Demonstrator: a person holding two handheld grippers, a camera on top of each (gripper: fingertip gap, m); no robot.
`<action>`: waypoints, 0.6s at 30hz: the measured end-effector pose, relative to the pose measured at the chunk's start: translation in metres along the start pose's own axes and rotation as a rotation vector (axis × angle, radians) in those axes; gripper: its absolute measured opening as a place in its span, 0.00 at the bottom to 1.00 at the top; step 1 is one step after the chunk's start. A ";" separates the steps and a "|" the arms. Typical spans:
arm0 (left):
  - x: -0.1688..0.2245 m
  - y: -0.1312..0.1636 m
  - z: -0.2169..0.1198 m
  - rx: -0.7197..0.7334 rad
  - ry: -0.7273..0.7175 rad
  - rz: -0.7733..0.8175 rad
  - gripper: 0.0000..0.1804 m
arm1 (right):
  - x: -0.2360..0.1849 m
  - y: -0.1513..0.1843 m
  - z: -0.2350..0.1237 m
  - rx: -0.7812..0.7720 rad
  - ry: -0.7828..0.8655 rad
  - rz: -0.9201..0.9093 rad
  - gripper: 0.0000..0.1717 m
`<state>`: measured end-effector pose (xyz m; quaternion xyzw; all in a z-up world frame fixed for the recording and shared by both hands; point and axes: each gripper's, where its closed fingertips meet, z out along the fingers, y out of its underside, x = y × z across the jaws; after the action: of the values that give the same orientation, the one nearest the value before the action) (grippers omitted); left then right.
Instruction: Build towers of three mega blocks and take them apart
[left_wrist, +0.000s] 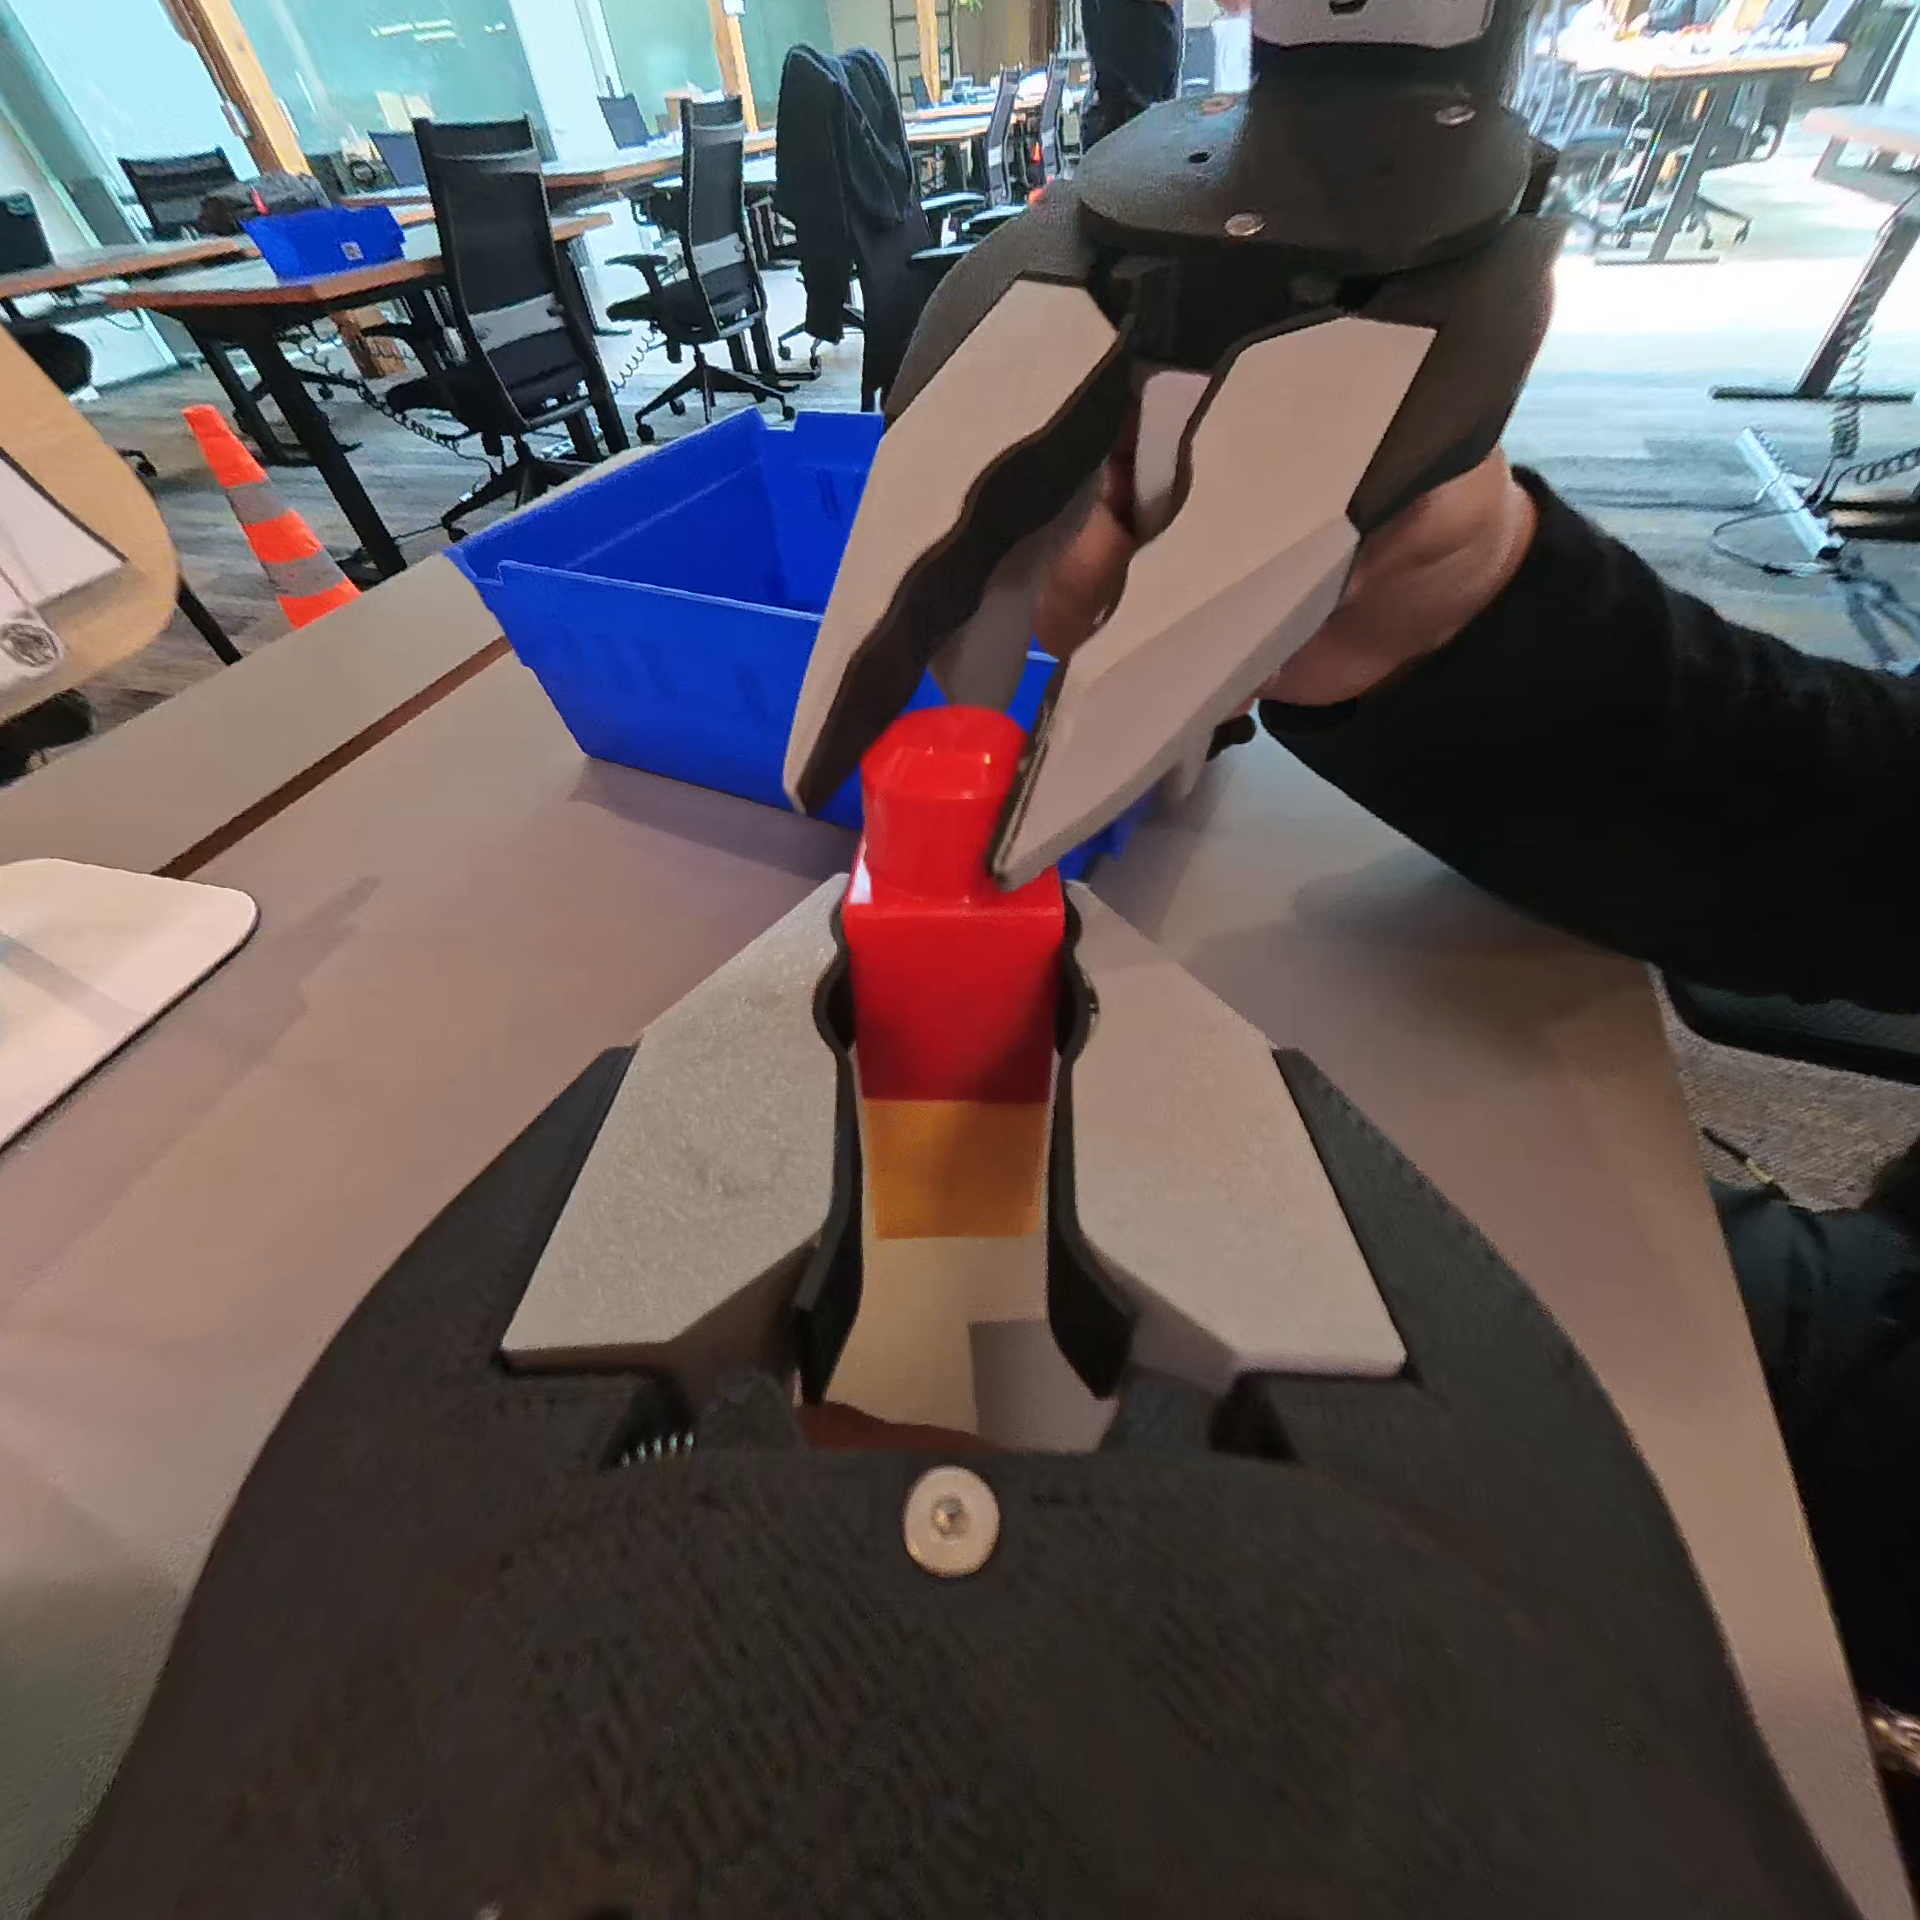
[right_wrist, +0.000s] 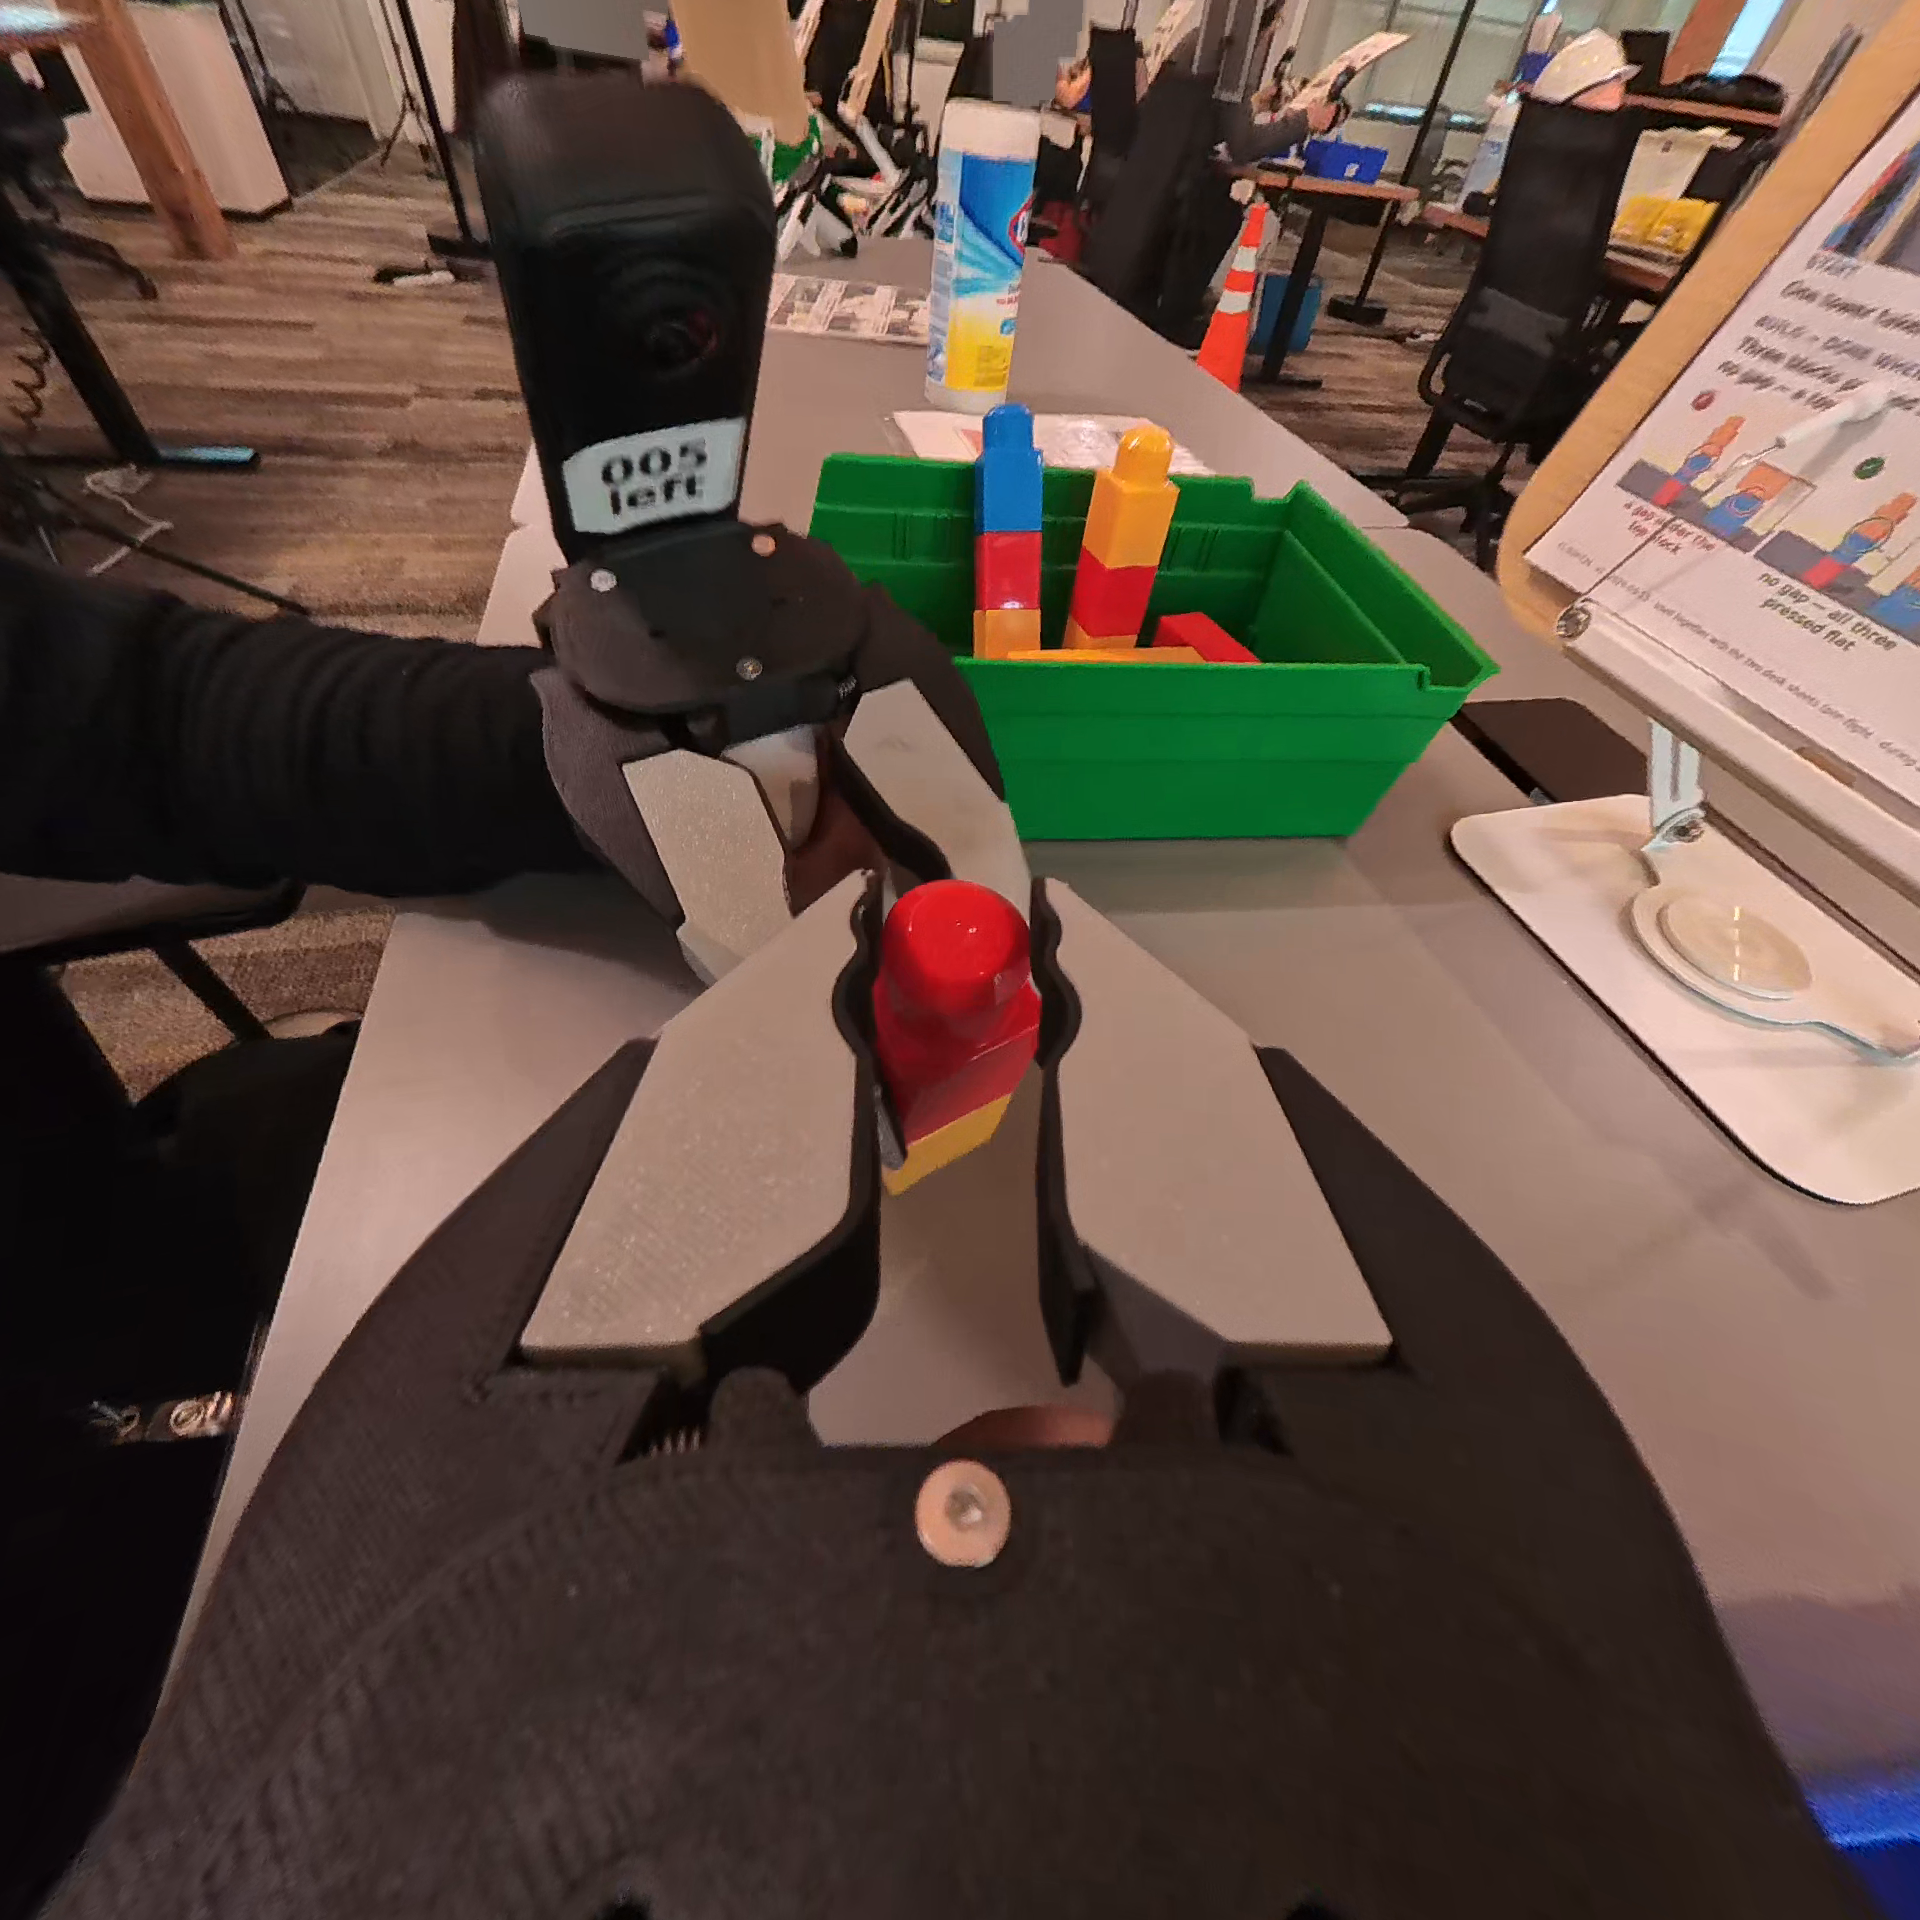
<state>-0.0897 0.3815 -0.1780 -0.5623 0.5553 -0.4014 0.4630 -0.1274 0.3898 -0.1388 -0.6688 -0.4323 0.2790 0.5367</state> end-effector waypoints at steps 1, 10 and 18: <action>-0.001 0.004 0.000 -0.019 0.003 -0.014 0.19 | 0.004 -0.005 -0.003 0.032 0.018 0.012 0.14; -0.001 0.023 0.006 -0.124 -0.011 0.037 0.19 | 0.005 -0.020 -0.012 0.146 -0.021 0.091 0.15; 0.028 0.006 -0.002 -0.052 0.183 -0.049 0.19 | -0.021 -0.009 -0.001 0.077 -0.162 0.049 0.22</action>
<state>-0.0914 0.3539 -0.1852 -0.5486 0.5917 -0.4474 0.3857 -0.1392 0.3714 -0.1316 -0.6331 -0.4469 0.3615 0.5183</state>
